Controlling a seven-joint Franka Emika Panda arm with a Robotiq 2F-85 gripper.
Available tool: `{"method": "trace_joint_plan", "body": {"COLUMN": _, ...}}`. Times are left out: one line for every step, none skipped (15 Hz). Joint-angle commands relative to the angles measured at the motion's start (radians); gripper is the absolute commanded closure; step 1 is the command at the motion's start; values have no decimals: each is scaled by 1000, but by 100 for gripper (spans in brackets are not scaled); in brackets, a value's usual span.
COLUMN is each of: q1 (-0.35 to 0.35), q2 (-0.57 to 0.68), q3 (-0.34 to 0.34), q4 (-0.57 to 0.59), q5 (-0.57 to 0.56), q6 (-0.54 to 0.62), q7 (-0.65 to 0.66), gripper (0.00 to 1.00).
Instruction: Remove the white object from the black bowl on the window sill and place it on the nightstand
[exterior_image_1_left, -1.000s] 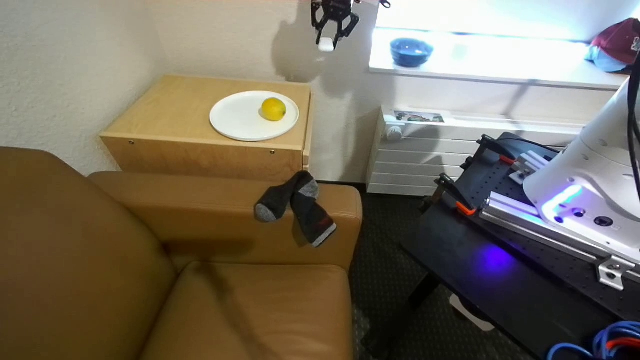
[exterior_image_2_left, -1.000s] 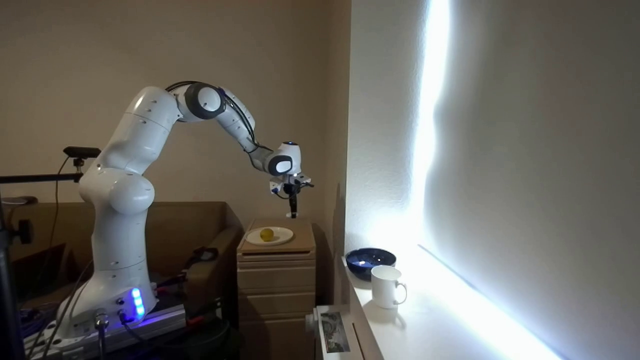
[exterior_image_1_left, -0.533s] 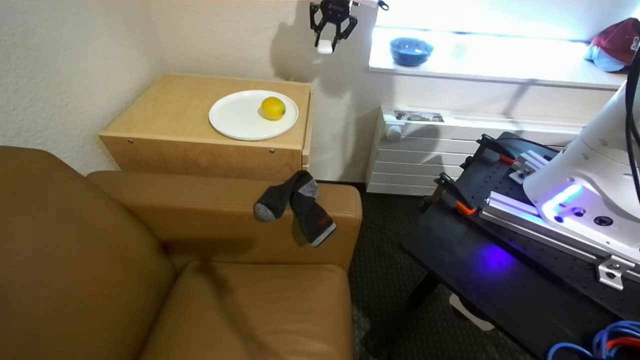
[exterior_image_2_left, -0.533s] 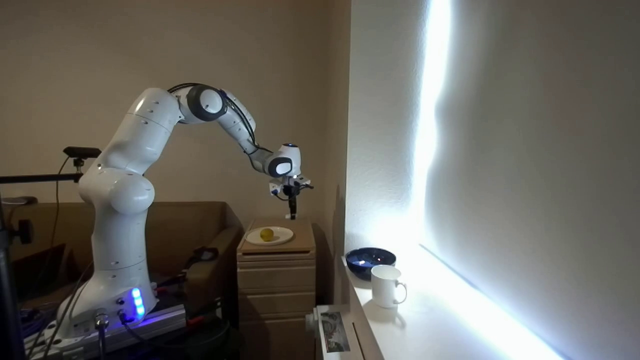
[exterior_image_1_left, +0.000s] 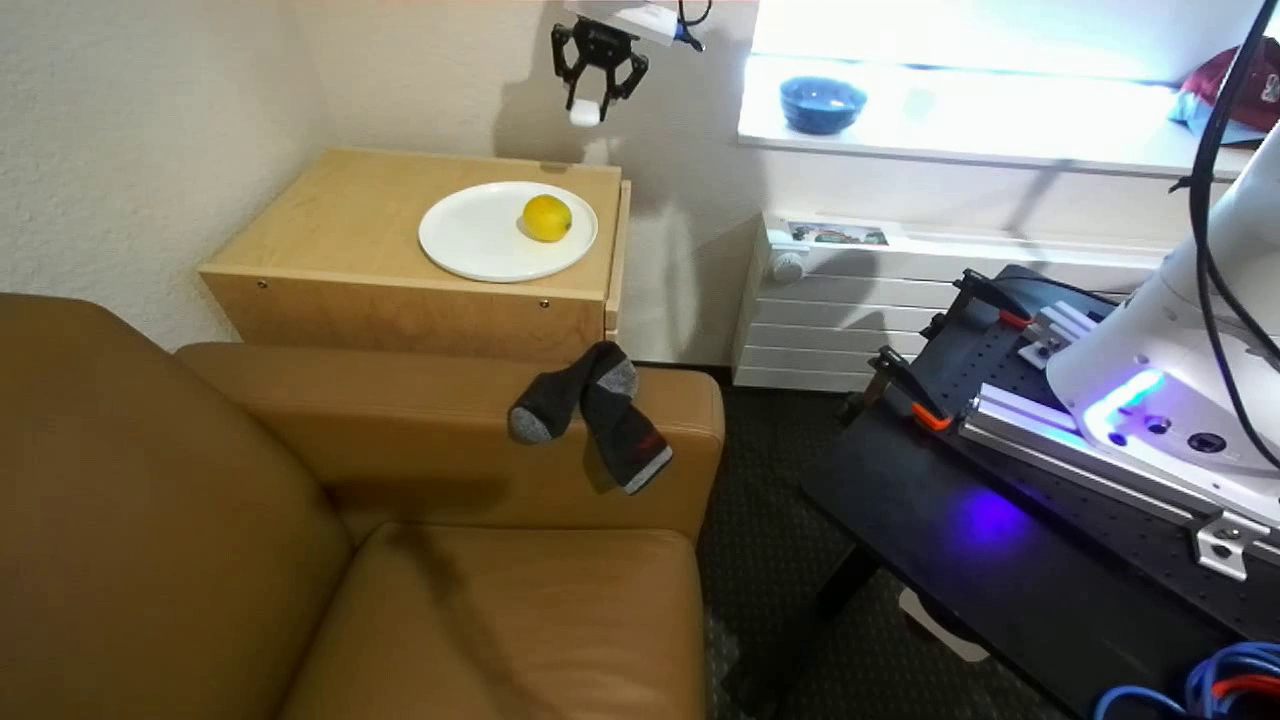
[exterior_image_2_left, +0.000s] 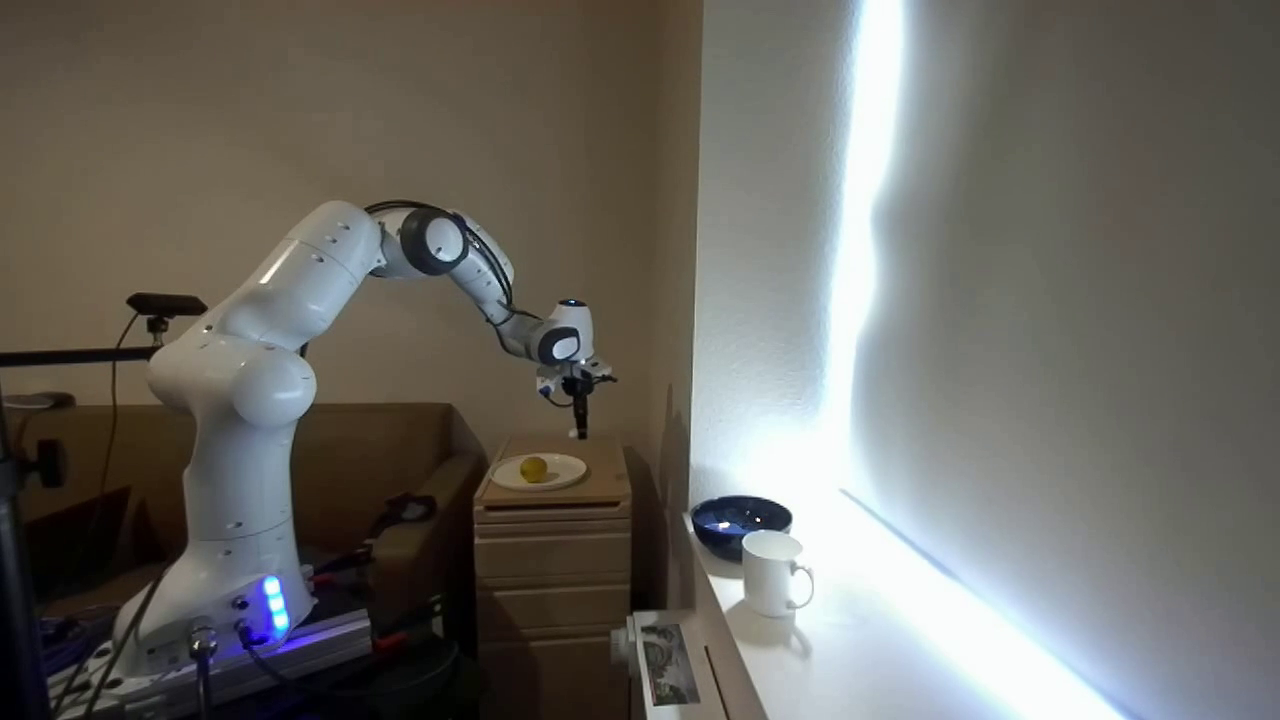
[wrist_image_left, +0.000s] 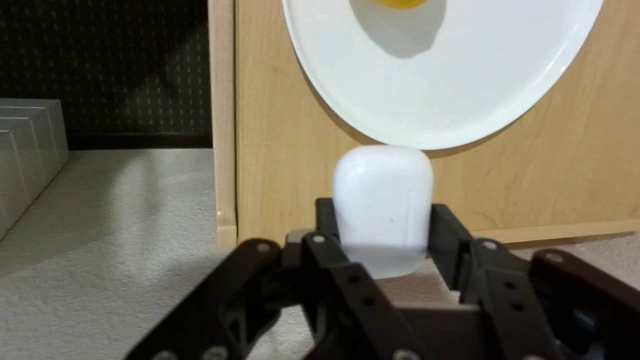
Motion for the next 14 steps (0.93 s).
{"method": "trace_joint_plan", "body": {"q1": 42, "q2": 66, "q3": -50, "q4": 87, "q5": -44, "q6": -26, "q7": 122, "gripper": 76}}
{"method": "trace_joint_plan", "body": {"q1": 27, "q2": 42, "q3": -24, "q4": 43, "q5": -37, "q6": -2, "q7": 83, "gripper": 51}}
{"method": "trace_joint_plan", "body": {"q1": 32, "q2": 54, "q3": -28, "q4": 56, "q5": -40, "q6": -2, "q7": 102, "gripper": 51}}
{"method": "trace_joint_plan", "body": {"q1": 32, "q2": 59, "q3": -29, "q4": 62, "q5": -40, "q6": -2, "q7": 108, "gripper": 51}}
{"method": "trace_joint_plan", "body": {"q1": 32, "q2": 60, "q3": -31, "q4": 65, "q5": -40, "q6": -2, "q7": 109, "gripper": 76}}
{"method": "trace_joint_plan", "body": {"q1": 35, "q2": 92, "q3": -45, "q4": 90, "q5": -48, "q6": 1, "q7": 124, "gripper": 76}}
{"method": "trace_joint_plan", "body": {"q1": 43, "q2": 120, "q3": -61, "q4": 106, "q5": -60, "q6": 26, "q7": 139, "gripper": 76}}
{"method": "trace_joint_plan", "body": {"q1": 40, "q2": 142, "q3": -63, "q4": 121, "q5": -60, "q6": 41, "q7": 141, "gripper": 76}}
{"method": "trace_joint_plan", "body": {"q1": 42, "q2": 167, "q3": -70, "q4": 136, "q5": -66, "q6": 66, "q7": 149, "gripper": 76}}
{"method": "trace_joint_plan", "body": {"q1": 42, "q2": 187, "q3": -75, "q4": 150, "q5": -68, "q6": 85, "q7": 156, "gripper": 76}}
{"method": "trace_joint_plan", "body": {"q1": 43, "q2": 209, "q3": -81, "q4": 167, "q5": -68, "q6": 104, "q7": 164, "gripper": 76}}
{"method": "trace_joint_plan", "body": {"q1": 41, "q2": 231, "q3": -84, "q4": 185, "q5": -65, "q6": 125, "q7": 168, "gripper": 76}}
{"method": "trace_joint_plan", "body": {"q1": 38, "q2": 254, "q3": -84, "q4": 206, "q5": -58, "q6": 138, "q7": 173, "gripper": 76}}
{"method": "trace_joint_plan", "body": {"q1": 28, "q2": 274, "q3": -75, "q4": 228, "q5": -45, "q6": 133, "q7": 174, "gripper": 76}}
